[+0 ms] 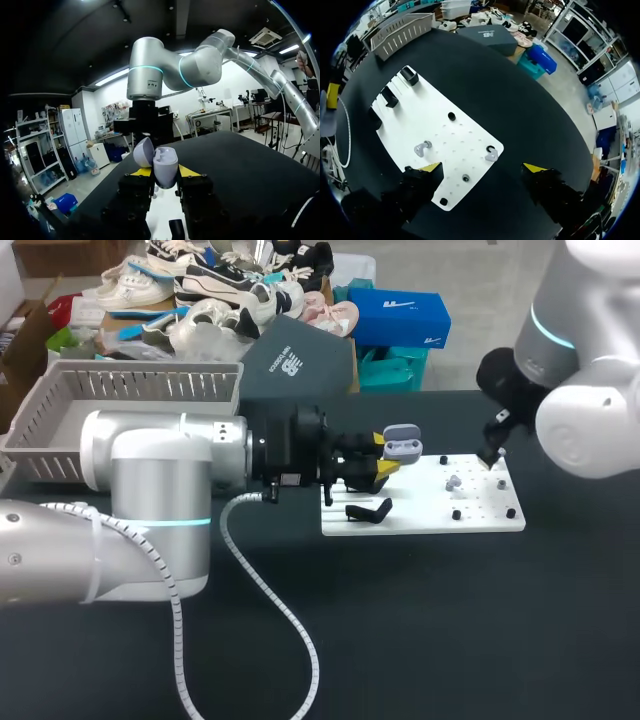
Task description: Pick up each earbud case from the left stands, insert the matching earbuds, close the lid, and place the case in the box.
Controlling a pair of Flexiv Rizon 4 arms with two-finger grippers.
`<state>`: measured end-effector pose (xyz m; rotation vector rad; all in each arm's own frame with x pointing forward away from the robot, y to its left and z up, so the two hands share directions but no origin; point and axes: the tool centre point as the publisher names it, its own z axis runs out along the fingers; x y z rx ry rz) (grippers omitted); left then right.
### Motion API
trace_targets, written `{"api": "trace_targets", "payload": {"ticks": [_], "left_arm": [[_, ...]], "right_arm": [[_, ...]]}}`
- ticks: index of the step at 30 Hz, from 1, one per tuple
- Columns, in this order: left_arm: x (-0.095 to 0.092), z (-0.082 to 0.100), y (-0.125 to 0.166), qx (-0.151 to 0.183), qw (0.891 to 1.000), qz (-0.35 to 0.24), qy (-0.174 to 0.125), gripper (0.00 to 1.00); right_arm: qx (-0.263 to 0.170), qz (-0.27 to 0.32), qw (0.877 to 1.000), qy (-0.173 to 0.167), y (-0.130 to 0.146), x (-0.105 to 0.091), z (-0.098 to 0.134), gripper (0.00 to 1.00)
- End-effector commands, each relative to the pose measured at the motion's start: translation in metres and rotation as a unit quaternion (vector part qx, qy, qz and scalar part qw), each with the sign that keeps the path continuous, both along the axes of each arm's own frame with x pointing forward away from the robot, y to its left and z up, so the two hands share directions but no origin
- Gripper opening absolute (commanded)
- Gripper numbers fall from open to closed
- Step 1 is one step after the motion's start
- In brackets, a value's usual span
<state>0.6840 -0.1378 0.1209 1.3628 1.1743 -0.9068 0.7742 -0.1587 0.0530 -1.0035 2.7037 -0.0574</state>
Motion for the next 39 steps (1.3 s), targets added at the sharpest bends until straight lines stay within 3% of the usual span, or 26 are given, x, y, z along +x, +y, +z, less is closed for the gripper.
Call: {"api": "trace_targets", "payload": {"ticks": [1, 2, 18, 22, 28, 39], "left_arm": [[-0.001, -0.001, 0.0, -0.002, 1.0, 0.002, -0.001, 0.0], [-0.001, -0.001, 0.0, -0.002, 1.0, 0.002, -0.001, 0.0], [-0.001, -0.001, 0.0, -0.002, 1.0, 0.002, -0.001, 0.0], [-0.001, -0.001, 0.0, -0.002, 1.0, 0.002, -0.001, 0.0], [-0.001, -0.001, 0.0, -0.002, 1.0, 0.002, -0.001, 0.0], [-0.001, -0.001, 0.0, -0.002, 1.0, 0.002, -0.001, 0.0]], "right_arm": [[-0.002, -0.001, 1.0, 0.01, 0.0, 0.002, 0.001, 0.95], [-0.002, -0.001, 1.0, 0.011, 0.0, 0.002, 0.0, 0.88], [0.0, -0.003, 1.0, 0.024, -0.001, 0.01, -0.018, 0.77], [0.001, -0.005, 1.0, 0.026, -0.003, 0.01, -0.019, 0.58], [0.013, -0.006, 1.0, 0.028, -0.003, 0.009, -0.021, 0.59], [0.019, -0.018, 0.999, 0.028, 0.002, 0.013, -0.029, 0.47]]}}
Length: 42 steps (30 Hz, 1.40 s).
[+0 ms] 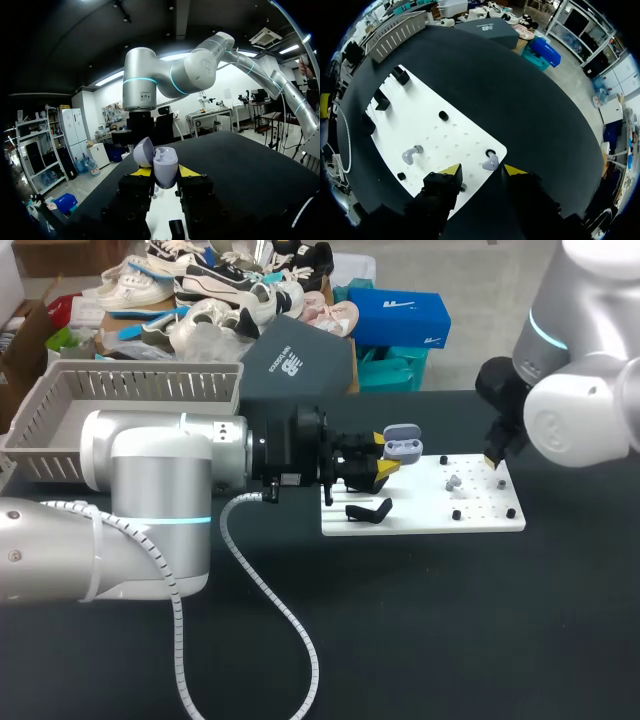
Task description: Pick up each earbud case from the left stands, insert the matching earbuds, close the lid, and place the case in the box.
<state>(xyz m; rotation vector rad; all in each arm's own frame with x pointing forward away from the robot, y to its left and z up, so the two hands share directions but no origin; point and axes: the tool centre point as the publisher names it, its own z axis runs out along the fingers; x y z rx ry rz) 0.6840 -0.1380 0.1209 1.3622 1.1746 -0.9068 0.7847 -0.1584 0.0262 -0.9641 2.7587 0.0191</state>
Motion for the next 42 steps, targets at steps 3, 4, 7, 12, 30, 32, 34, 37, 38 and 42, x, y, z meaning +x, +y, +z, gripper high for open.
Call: {"api": "trace_targets", "payload": {"ticks": [3, 4, 7, 12, 30, 32, 34, 37, 38, 42], "left_arm": [[-0.0008, -0.0009, 0.0001, -0.002, 1.0, 0.002, -0.002, 0.0], [-0.0008, -0.0009, 0.0001, -0.002, 1.0, 0.002, -0.002, 0.0], [-0.0008, -0.0009, 0.0001, -0.002, 1.0, 0.002, -0.002, 0.0], [-0.0008, -0.0009, 0.0001, -0.002, 1.0, 0.002, -0.002, 0.0], [-0.0008, -0.0009, 0.0001, -0.002, 1.0, 0.002, -0.002, 0.0], [-0.0008, -0.0009, 0.0001, -0.002, 1.0, 0.002, -0.002, 0.0], [-0.0008, -0.0009, 0.0001, -0.002, 1.0, 0.002, -0.002, 0.0], [-0.0008, -0.0009, 0.0001, -0.002, 1.0, 0.002, -0.002, 0.0], [-0.0008, -0.0009, 0.0001, -0.002, 1.0, 0.002, -0.002, 0.0], [-0.0008, -0.0009, 0.0001, -0.002, 1.0, 0.002, -0.002, 0.0]], "right_arm": [[0.0, -0.006, 1.0, 0.001, 0.0008, 0.0039, -0.0028, 0.46], [0.001, -0.007, 1.0, 0.001, 0.0006, 0.0042, -0.0031, 0.46], [0.003, -0.014, 1.0, 0.002, 0.0, 0.0048, -0.0039, 0.43], [0.016, -0.027, 0.999, -0.005, -0.0033, 0.004, -0.0045, 0.41], [0.012, -0.031, 0.999, 0.005, 0.0003, 0.0035, -0.0113, 0.38], [0.012, -0.031, 0.999, 0.004, 0.0, 0.0041, -0.0111, 0.36], [0.011, -0.031, 0.999, 0.004, -0.0004, 0.0046, -0.0105, 0.35], [0.011, -0.032, 0.999, 0.002, -0.0013, 0.0056, -0.009, 0.36], [0.011, -0.032, 0.999, 0.001, -0.0015, 0.0061, -0.0084, 0.35], [0.011, -0.031, 0.999, -0.002, -0.0014, 0.0076, -0.0066, 0.35]]}}
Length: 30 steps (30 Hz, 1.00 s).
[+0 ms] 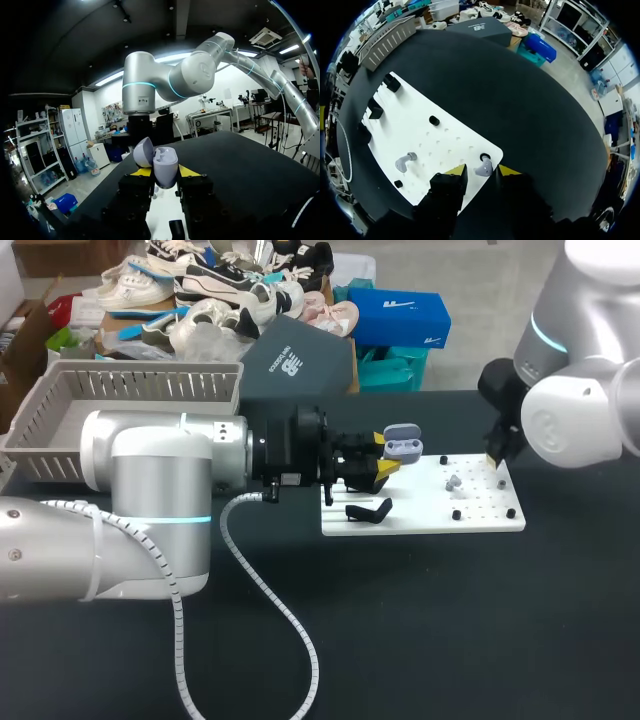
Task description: Pick up each earbud case from the left stands, insert the matching earbuds, close the lid, and place the case in the box.
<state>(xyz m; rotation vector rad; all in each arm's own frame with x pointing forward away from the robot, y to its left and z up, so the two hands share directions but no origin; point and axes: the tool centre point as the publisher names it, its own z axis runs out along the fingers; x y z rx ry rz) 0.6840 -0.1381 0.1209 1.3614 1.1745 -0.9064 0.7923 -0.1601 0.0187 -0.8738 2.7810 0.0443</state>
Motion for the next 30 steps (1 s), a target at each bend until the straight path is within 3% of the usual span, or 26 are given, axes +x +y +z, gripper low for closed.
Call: {"api": "trace_targets", "payload": {"ticks": [1, 6, 13, 20, 30], "left_arm": [[-0.0007, -0.0008, 0.0002, -0.002, 1.0, 0.002, -0.001, 0.0], [-0.0007, -0.0008, 0.0002, -0.002, 1.0, 0.002, -0.001, 0.0], [-0.0007, -0.0008, 0.0002, -0.002, 1.0, 0.002, -0.001, 0.0], [-0.0007, -0.0008, 0.0002, -0.002, 1.0, 0.002, -0.001, 0.0], [-0.0007, -0.0008, 0.0002, -0.002, 1.0, 0.002, -0.001, 0.0]], "right_arm": [[0.0, 0.0, 1.0, -0.003, 0.0005, 0.0003, 0.001, 0.35], [0.001, 0.001, 1.0, -0.004, 0.0013, 0.0013, 0.0009, 0.25], [0.002, 0.001, 1.0, -0.003, 0.0014, 0.0021, 0.0001, 0.22], [0.002, 0.0, 1.0, -0.003, 0.0015, 0.0032, 0.0, 0.0], [0.001, -0.003, 1.0, -0.003, 0.0003, 0.0023, 0.0031, 0.0]]}}
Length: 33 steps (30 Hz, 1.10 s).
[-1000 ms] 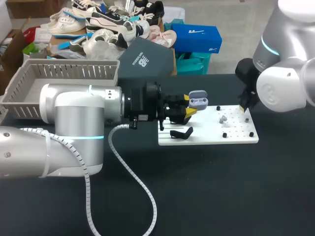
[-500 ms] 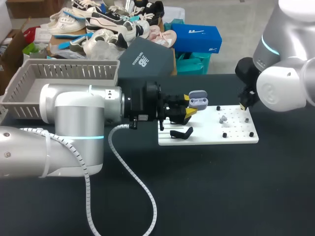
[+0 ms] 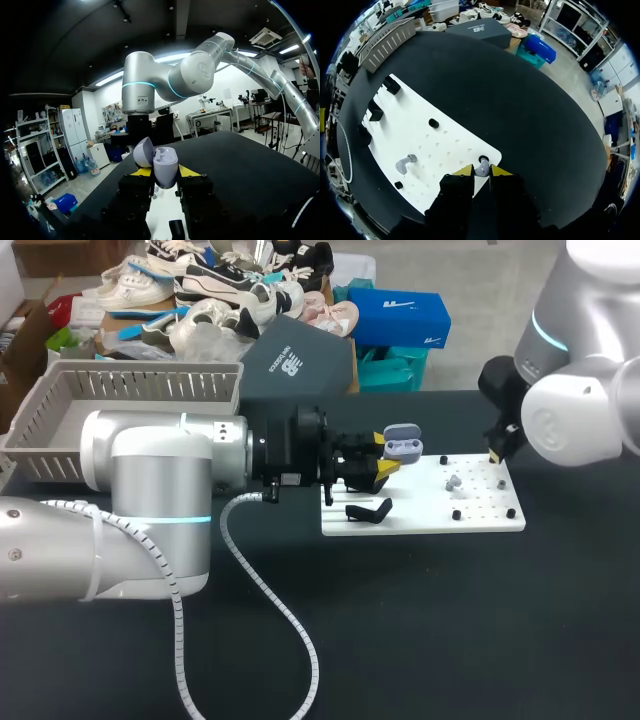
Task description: Pick up each earbud case from the left stands, insert the matching earbuds, close the lid, and place the case in the box.
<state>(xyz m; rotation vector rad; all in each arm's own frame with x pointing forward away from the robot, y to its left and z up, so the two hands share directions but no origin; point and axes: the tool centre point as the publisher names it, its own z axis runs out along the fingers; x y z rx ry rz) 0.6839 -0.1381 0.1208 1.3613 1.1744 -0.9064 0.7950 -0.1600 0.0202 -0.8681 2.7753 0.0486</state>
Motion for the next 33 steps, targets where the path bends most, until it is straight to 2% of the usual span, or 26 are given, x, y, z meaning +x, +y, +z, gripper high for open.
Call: {"api": "trace_targets", "payload": {"ticks": [1, 14, 20, 33], "left_arm": [[-0.001, -0.001, 0.0, -0.002, 1.0, 0.002, -0.001, 0.0], [-0.001, -0.001, 0.0, -0.002, 1.0, 0.002, -0.001, 0.0], [-0.001, -0.001, 0.0, -0.002, 1.0, 0.002, -0.001, 0.0], [-0.001, -0.001, 0.0, -0.002, 1.0, 0.002, -0.001, 0.0]], "right_arm": [[-0.002, -0.002, 1.0, 0.0, 0.0, -0.002, 0.003, 0.0], [-0.019, -0.005, 1.0, -0.009, 0.0, -0.016, 0.021, 0.0], [0.004, -0.007, 1.0, -0.011, 0.008, -0.03, 0.035, 0.0], [0.004, -0.007, 1.0, -0.011, 0.008, -0.03, 0.035, 0.0]]}}
